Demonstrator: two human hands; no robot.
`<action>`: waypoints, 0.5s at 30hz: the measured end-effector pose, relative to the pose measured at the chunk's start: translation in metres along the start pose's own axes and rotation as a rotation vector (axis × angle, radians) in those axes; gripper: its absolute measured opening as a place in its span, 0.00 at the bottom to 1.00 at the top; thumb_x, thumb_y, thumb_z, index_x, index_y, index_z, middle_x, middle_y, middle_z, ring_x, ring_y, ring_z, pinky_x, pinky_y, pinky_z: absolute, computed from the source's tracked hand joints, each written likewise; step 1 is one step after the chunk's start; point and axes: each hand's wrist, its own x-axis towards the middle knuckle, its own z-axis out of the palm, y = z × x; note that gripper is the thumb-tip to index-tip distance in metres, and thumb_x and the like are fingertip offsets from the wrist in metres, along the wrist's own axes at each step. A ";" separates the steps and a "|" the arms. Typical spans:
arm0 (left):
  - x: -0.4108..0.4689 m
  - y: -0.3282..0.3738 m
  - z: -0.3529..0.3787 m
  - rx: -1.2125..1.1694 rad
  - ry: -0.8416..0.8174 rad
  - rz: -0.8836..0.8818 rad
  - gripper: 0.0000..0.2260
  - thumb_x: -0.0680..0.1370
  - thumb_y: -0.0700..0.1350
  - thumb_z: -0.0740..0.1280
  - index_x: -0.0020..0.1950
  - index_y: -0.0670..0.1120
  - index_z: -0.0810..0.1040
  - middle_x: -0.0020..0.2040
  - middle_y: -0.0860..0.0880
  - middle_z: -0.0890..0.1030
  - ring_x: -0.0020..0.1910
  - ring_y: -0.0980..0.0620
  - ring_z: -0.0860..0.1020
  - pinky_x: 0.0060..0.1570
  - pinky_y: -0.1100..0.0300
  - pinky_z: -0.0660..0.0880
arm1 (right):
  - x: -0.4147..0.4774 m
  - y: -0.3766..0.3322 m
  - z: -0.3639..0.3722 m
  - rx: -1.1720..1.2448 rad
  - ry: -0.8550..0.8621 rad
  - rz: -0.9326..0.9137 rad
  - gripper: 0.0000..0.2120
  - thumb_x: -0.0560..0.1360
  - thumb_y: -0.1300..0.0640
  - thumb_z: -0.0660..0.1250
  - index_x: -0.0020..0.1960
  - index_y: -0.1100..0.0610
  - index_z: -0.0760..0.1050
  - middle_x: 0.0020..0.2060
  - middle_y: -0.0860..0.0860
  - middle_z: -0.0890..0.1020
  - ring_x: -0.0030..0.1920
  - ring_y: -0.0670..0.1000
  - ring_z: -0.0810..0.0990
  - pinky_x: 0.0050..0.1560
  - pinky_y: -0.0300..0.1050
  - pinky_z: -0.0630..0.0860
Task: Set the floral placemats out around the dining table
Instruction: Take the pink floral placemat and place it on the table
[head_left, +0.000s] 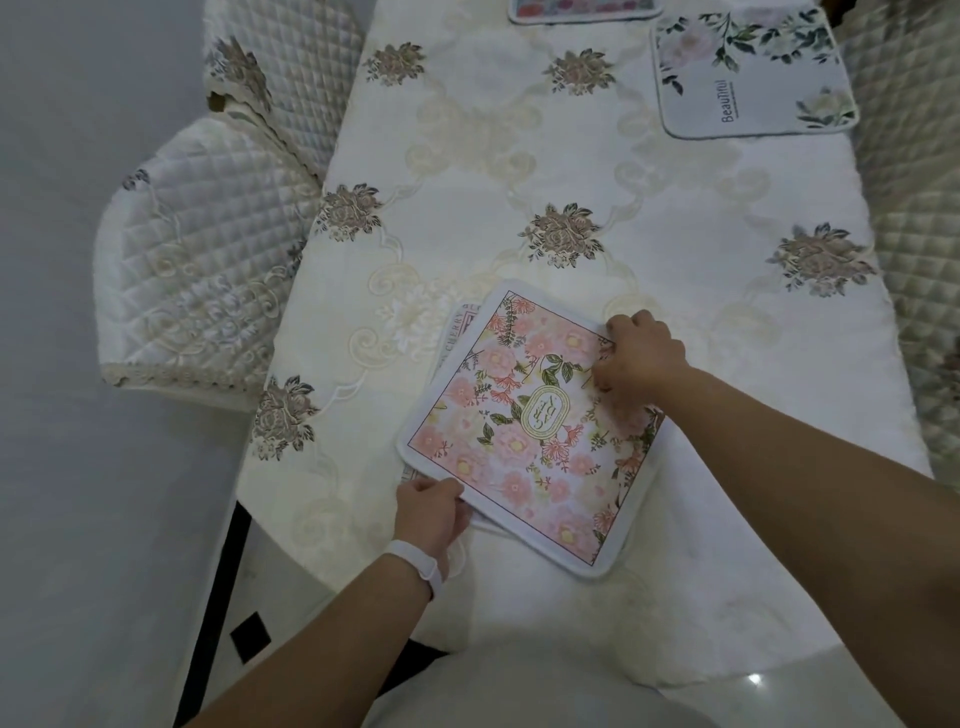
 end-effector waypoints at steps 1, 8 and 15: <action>0.000 0.001 0.001 -0.015 0.019 0.004 0.08 0.75 0.34 0.65 0.52 0.40 0.71 0.42 0.40 0.77 0.31 0.48 0.75 0.28 0.60 0.76 | 0.002 0.000 -0.001 0.006 0.001 0.014 0.26 0.71 0.51 0.66 0.67 0.57 0.68 0.61 0.58 0.71 0.62 0.60 0.70 0.59 0.56 0.69; 0.003 0.003 -0.002 0.055 0.038 0.126 0.13 0.74 0.34 0.65 0.58 0.41 0.72 0.49 0.41 0.79 0.37 0.46 0.76 0.29 0.58 0.72 | 0.002 0.012 -0.008 0.181 -0.056 0.051 0.15 0.71 0.55 0.68 0.56 0.57 0.72 0.54 0.57 0.75 0.51 0.57 0.76 0.42 0.46 0.73; -0.002 -0.009 -0.007 0.204 -0.077 0.239 0.26 0.72 0.35 0.65 0.67 0.55 0.71 0.55 0.50 0.82 0.51 0.45 0.80 0.52 0.45 0.79 | -0.020 0.020 -0.002 0.390 -0.111 0.065 0.03 0.73 0.59 0.67 0.45 0.56 0.72 0.38 0.52 0.77 0.35 0.49 0.74 0.32 0.43 0.68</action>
